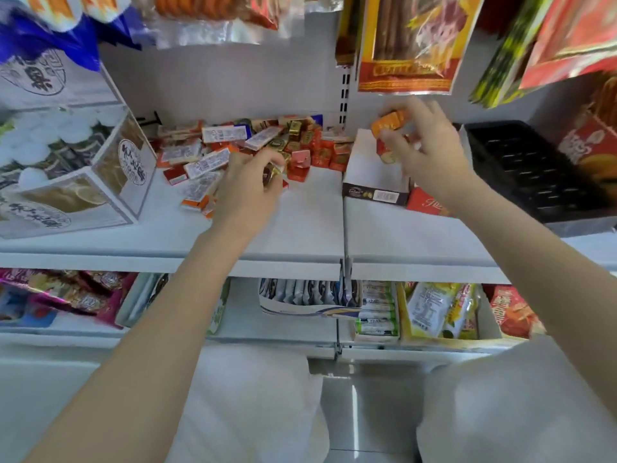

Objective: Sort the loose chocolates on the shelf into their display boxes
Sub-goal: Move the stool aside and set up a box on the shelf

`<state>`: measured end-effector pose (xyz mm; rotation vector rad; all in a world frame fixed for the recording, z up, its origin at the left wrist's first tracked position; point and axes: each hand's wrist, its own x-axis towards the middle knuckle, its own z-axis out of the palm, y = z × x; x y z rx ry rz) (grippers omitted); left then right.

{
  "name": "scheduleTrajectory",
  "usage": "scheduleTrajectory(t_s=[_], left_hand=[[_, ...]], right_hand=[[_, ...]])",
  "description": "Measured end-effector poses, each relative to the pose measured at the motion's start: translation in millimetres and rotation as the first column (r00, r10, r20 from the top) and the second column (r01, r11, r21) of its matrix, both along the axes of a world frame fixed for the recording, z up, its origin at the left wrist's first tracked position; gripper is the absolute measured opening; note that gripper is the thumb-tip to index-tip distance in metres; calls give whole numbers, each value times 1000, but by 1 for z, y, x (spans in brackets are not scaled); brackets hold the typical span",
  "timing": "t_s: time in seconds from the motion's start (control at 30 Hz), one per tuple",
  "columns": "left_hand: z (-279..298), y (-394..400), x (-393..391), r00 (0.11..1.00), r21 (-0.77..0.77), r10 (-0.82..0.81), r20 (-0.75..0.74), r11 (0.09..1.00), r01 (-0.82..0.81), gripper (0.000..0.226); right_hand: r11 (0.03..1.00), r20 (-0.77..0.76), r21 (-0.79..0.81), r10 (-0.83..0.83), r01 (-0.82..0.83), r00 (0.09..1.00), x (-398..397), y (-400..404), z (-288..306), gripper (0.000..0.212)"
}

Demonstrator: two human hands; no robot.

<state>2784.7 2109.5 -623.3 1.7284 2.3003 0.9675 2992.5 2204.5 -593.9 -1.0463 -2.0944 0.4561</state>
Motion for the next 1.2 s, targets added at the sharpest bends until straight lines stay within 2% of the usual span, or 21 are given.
scheduleTrajectory(t_s=[0.13,0.3,0.4,0.47,0.53,0.6,0.67,0.7,0.73,0.8,0.83,0.9,1.0,1.13,1.17,1.2], left_hand=[[4,14,40,991,20,-125,-53,992,127,20],[8,40,84,972,73,-223,-73,971,228,22],[12,51,107,957,92,-290,-5,953,289,23],[13,55,117,933,95,-340,120,939,330,24],[16,55,124,859,76,-349,374,935,346,26],[19,53,125,759,46,-297,580,942,334,29],[20,52,122,705,26,-258,661,946,322,31],[20,51,121,675,23,-247,695,946,323,32],[21,50,120,637,17,-236,734,944,330,31],[23,48,117,552,-2,-226,802,924,381,28],[24,48,117,529,-12,-233,816,908,420,27],[26,47,118,517,-36,-256,817,872,488,26],[27,46,121,505,-37,-257,824,865,500,23],[28,46,122,466,3,-280,839,859,512,30],[27,47,123,495,12,-301,815,863,505,32],[26,49,124,576,15,-328,749,877,480,33]], right_hand=[[994,-33,-41,-102,100,994,57,1,7,23],[961,52,-62,-265,268,963,118,5,10,28],[969,123,-95,-215,227,969,123,7,3,28],[987,184,-106,-104,125,978,110,8,-5,28],[993,266,-97,-33,61,963,96,13,-16,30],[990,440,-103,-45,100,897,88,20,-22,30],[978,538,-115,-86,174,838,84,23,-21,32],[977,514,-112,-98,180,852,83,24,-18,34],[980,426,-129,-83,152,901,80,23,-13,36],[965,145,-262,43,-3,988,76,18,-2,40],[935,31,-336,127,-110,991,74,16,2,43],[908,9,-357,240,-221,971,73,13,3,40],[952,59,-251,194,-174,979,72,13,-3,23],[973,-17,-218,74,-76,997,71,11,-4,19],[970,-61,-243,10,-24,998,73,12,-4,20],[959,-122,-282,-61,24,991,77,14,-4,20]])
